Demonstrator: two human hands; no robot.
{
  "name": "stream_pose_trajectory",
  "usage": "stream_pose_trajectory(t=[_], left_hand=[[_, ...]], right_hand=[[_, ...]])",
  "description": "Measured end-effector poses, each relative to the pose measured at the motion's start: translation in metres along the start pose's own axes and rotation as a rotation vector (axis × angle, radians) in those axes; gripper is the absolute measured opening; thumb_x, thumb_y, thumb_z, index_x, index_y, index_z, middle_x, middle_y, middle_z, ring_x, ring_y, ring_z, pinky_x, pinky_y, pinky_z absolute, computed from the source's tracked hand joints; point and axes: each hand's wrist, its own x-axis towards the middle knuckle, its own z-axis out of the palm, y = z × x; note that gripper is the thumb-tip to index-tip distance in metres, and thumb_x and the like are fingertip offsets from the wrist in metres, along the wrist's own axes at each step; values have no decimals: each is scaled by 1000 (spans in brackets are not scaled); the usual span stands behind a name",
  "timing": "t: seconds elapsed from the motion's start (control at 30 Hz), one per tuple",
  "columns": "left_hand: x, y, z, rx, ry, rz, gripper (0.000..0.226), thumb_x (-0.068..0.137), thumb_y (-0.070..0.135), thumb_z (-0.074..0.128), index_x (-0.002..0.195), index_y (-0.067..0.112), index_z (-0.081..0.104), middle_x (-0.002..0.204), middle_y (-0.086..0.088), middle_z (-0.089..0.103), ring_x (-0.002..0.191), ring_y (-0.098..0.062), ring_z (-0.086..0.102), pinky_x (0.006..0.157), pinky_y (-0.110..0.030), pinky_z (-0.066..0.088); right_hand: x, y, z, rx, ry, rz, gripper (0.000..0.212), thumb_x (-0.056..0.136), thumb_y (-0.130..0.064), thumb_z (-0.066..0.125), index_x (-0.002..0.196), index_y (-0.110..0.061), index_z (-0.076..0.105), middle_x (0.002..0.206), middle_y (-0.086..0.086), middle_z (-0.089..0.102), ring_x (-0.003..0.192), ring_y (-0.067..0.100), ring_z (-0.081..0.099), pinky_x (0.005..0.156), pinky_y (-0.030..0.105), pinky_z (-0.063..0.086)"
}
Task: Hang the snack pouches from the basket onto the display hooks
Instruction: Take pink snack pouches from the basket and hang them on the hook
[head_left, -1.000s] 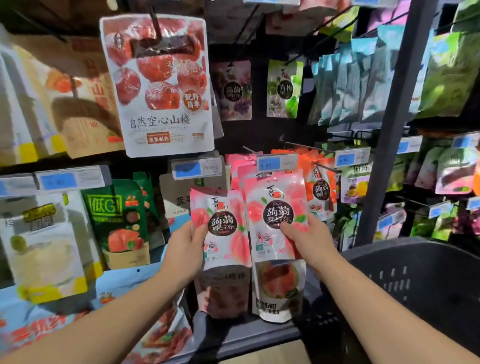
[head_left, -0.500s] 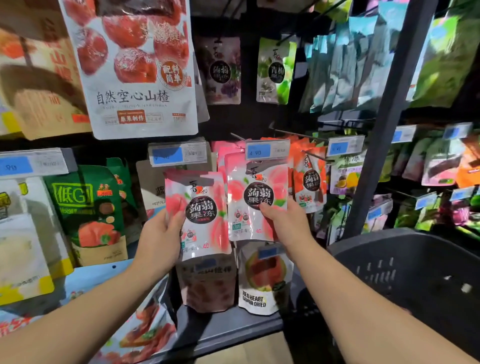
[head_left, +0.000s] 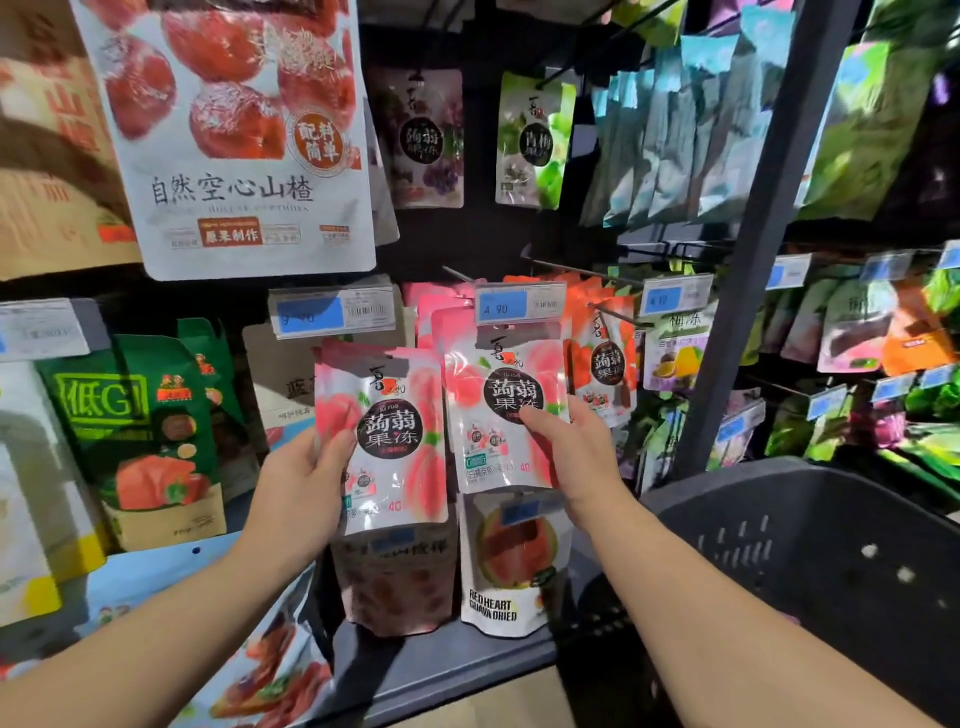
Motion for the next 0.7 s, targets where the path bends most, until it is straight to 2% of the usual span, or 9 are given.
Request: stream_pose_trajectory(t=[0.1,0.2,0.27,0.33,0.4,0.5,0.6,0.63,0.7], left_hand=[[-1,2,-1,-3,10,6,49,103,30,55,64,15,30,55,-4,32,52,-18,32,55,-35,25],[-2,4,-1,8,18,12,49,103,28,56,64,16,29,56,-2,30,53,-17,29,55,-36,22],[-1,2,-2,-5,20,4,47,103,28,56,65,14,33,58,-4,32,55,-18,31,55,-36,23],[1,1,-3,-9,22,-4,43,103,28,56,67,11,39,60,-5,34,56,-17,32,55,-35,24],[1,2,-4,-6,25,-4,42,103,28,56,68,10,40,61,-6,34,56,-16,31,54,-34,24],[0,4,-5,2,29,9,42,103,26,55,67,10,39,60,-6,35,52,-11,29,48,-26,22],[1,2,-6,-3,21,-2,42,104,28,54,69,10,39,60,-7,35,52,-13,31,51,-29,24],[3,1,-6,-12,16,-12,43,104,29,54,69,8,39,60,-9,36,52,-15,33,52,-32,26],[5,0,-5,-29,10,-20,46,104,29,54,70,1,39,60,-10,38,54,-18,36,53,-32,28]], right_hand=[[3,1,-3,13,7,9,67,68,-47,81,127,-19,64,120,2,73,113,26,69,103,54,52],[7,6,-8,18,-8,27,43,78,-33,79,117,-18,68,108,5,77,102,28,74,95,54,57],[7,5,-7,-8,4,17,60,69,-43,82,122,-19,66,114,4,76,107,28,72,98,53,55],[9,5,-5,-55,10,-3,87,65,-51,85,140,-18,54,137,3,64,126,26,62,107,50,49],[11,7,-4,-138,19,-29,83,77,-46,82,146,-16,47,145,-1,55,131,20,53,107,39,45],[17,14,-8,-284,42,-26,57,85,-44,77,129,-11,58,124,1,66,116,20,60,89,31,50],[22,23,-2,-369,102,-16,36,88,-40,76,108,-12,65,102,0,70,100,19,66,72,26,46],[26,29,0,-372,140,3,36,88,-41,76,107,-13,64,102,1,70,101,22,67,73,28,48],[29,33,8,-406,233,44,55,86,-46,77,126,-13,59,121,3,67,115,27,63,91,39,52]])
